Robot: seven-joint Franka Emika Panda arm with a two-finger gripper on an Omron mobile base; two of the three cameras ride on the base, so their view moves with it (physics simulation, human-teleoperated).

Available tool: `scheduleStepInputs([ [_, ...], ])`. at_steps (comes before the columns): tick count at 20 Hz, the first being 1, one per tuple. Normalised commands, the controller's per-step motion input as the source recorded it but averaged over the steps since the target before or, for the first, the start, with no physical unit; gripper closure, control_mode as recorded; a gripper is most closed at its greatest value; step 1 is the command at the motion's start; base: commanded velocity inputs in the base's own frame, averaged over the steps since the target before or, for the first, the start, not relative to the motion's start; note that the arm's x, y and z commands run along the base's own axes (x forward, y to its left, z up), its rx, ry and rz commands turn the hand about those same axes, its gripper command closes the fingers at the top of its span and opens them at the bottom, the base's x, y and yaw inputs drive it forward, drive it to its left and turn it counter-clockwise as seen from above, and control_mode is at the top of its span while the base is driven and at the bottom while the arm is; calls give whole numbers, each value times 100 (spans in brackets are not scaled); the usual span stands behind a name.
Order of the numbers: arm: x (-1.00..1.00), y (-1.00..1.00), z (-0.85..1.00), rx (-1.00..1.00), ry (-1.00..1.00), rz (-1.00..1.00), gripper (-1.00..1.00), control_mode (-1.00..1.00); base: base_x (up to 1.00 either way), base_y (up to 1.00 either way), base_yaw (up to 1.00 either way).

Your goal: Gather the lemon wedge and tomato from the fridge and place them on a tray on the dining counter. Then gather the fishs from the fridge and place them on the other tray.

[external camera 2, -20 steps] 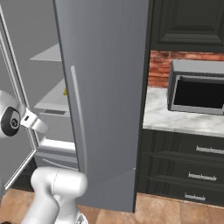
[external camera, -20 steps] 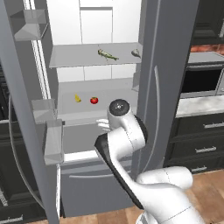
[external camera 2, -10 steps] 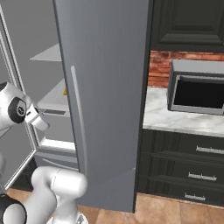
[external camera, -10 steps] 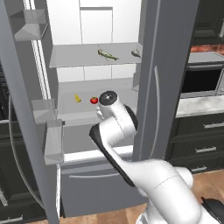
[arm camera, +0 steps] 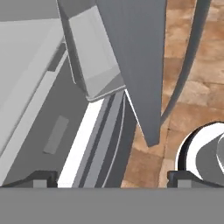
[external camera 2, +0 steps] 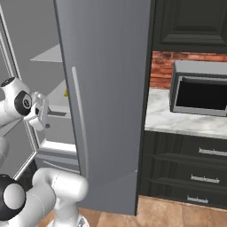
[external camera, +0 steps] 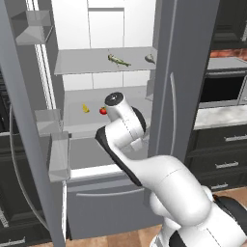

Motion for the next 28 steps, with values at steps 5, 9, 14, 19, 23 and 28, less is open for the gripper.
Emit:
scheduleStepInputs([
  [5,0,-4,-21,18,-13,-37,-100,-100,0,0,0],
  [9,9,-14,-4,13,-12,-34,-100,-100,0,0,0],
  [14,25,-16,0,8,-10,-30,-100,-100,0,0,0],
  [19,30,-21,-4,4,-11,-24,-100,-100,0,0,0],
  [23,30,-7,-1,0,-13,-19,-100,-100,0,0,0],
  [28,10,-17,0,0,-12,-18,-100,-100,0,0,0],
])
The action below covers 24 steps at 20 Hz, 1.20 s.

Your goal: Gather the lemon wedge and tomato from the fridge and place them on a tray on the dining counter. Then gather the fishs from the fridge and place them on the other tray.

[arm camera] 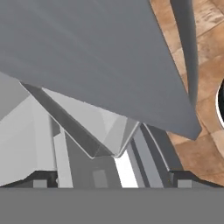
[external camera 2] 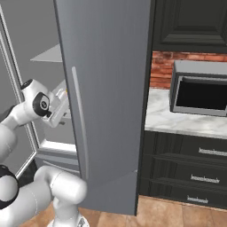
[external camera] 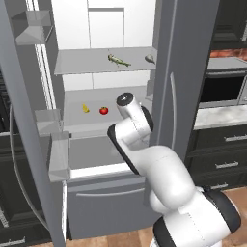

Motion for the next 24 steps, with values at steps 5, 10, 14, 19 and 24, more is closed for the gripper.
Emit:
scheduleStepInputs([
  [5,0,-13,0,1,-12,-17,-100,-100,0,0,0],
  [10,-1,-7,0,2,-11,-16,-100,-100,0,0,0],
  [14,-6,-4,0,2,-12,-16,-100,-100,0,0,0],
  [19,-57,-14,0,3,-8,-18,-100,-100,0,0,0],
  [24,-56,-15,0,2,-4,-19,-100,-100,0,0,0],
])
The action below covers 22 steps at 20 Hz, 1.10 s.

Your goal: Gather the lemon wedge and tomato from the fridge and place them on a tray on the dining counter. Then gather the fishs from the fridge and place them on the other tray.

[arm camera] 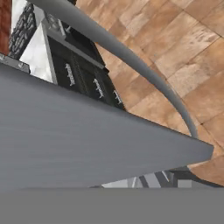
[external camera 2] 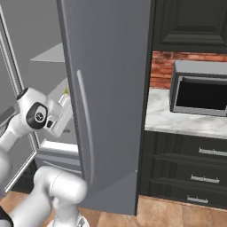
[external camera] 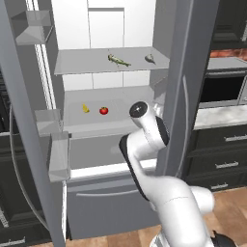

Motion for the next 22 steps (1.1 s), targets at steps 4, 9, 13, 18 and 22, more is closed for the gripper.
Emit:
scheduleStepInputs([
  [4,-6,-44,0,0,-2,-19,-100,-100,0,0,0],
  [9,-2,-67,0,0,-3,-18,-100,-100,0,0,0],
  [13,0,-69,0,0,-2,-18,-100,-100,0,0,0],
  [18,0,-65,0,0,-2,-17,-100,-100,0,0,0],
  [22,0,-70,0,0,0,-18,-100,-100,0,0,0],
])
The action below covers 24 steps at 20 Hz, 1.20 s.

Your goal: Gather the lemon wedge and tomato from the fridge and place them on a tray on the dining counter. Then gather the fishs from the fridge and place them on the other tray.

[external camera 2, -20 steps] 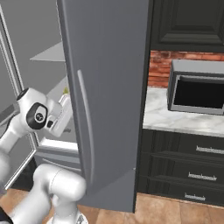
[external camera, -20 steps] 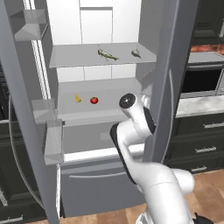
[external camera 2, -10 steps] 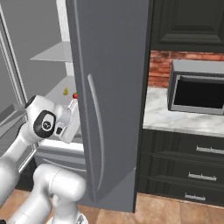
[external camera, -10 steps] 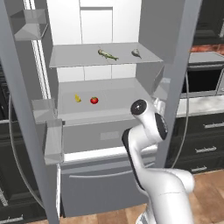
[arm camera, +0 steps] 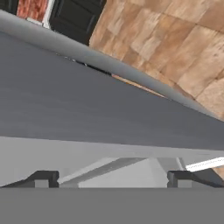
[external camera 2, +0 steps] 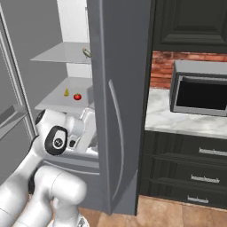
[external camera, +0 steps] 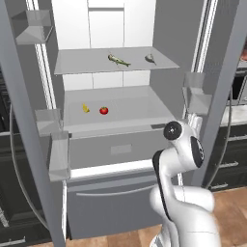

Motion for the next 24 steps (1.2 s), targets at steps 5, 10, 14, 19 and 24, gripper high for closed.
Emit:
scheduleStepInputs([
  [5,1,-64,0,0,0,-18,-100,-100,0,0,0],
  [10,3,-68,0,0,0,-18,-100,-100,0,0,0],
  [14,6,-68,0,0,0,-19,-100,-100,0,0,0],
  [19,2,-36,0,0,0,-17,-100,-100,0,0,0],
  [24,0,-1,0,0,0,-13,-100,-100,0,0,0],
])
